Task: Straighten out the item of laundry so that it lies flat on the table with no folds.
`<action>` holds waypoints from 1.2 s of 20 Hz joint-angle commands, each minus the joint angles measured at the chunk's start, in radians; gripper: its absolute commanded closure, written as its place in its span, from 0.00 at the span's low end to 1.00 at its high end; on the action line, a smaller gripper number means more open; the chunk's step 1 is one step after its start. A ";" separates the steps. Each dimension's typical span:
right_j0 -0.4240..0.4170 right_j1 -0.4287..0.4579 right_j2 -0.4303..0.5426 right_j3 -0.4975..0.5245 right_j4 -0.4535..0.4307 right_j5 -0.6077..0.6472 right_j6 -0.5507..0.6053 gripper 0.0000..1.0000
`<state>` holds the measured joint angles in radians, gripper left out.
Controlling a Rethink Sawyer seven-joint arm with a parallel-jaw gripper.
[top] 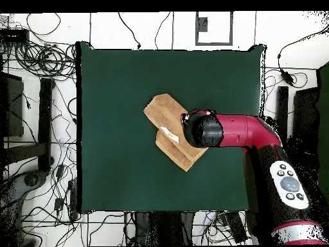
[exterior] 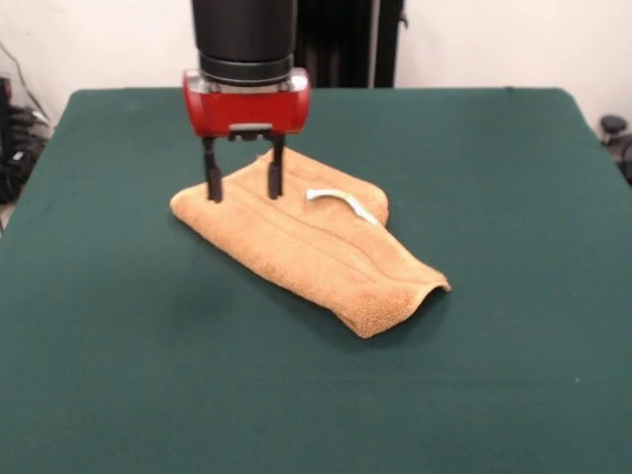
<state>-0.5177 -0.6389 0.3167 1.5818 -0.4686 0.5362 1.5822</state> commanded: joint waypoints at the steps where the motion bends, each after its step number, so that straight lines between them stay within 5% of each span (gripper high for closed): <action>1: 0.034 0.062 0.140 0.138 0.058 0.017 0.015 0.00; 24: 0.063 0.116 0.138 0.134 0.089 0.028 0.029 0.00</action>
<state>-0.4927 -0.6183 0.3712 1.6800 -0.4087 0.5360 1.5822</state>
